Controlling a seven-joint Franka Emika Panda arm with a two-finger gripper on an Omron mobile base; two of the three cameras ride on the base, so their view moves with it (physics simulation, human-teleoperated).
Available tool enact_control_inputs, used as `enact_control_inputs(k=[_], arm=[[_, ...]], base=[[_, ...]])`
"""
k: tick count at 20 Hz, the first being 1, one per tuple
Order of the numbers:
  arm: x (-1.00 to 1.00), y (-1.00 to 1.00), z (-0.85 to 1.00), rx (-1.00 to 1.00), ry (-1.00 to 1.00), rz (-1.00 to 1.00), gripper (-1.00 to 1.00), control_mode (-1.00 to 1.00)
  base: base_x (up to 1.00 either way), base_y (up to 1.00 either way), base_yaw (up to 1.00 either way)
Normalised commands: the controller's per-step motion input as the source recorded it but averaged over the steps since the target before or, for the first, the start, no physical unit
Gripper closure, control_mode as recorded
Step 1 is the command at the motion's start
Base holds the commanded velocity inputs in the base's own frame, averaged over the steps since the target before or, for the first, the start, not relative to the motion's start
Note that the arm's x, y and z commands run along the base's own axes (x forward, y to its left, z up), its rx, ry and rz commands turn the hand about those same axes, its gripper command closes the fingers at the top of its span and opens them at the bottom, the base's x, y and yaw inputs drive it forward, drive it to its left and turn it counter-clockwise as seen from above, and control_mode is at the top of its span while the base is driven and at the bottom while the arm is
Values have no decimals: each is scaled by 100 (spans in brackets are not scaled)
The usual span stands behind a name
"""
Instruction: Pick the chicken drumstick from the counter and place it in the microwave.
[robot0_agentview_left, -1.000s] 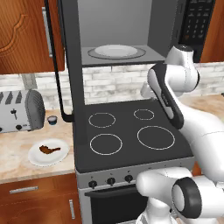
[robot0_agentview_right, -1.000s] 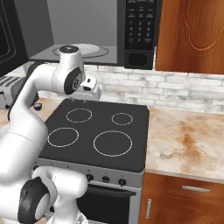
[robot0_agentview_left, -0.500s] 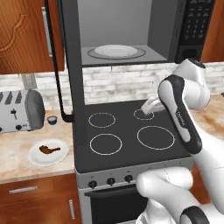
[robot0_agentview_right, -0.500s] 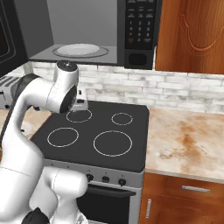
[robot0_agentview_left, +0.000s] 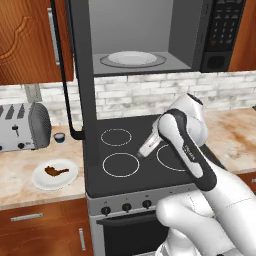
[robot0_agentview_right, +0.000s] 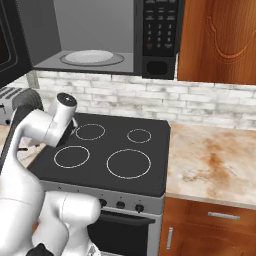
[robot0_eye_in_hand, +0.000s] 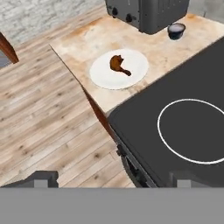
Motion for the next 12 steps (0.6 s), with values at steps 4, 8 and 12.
enact_control_inputs(k=[4, 8, 12], arm=[[30, 100, -47, 0, 0, 24, -100, -100], [43, 99, -38, 0, 0, 16, -100, -100], [56, 100, -12, 0, 0, 3, -100, -100]], base=[[0, 0, 0], [0, 0, 0], [0, 0, 0]])
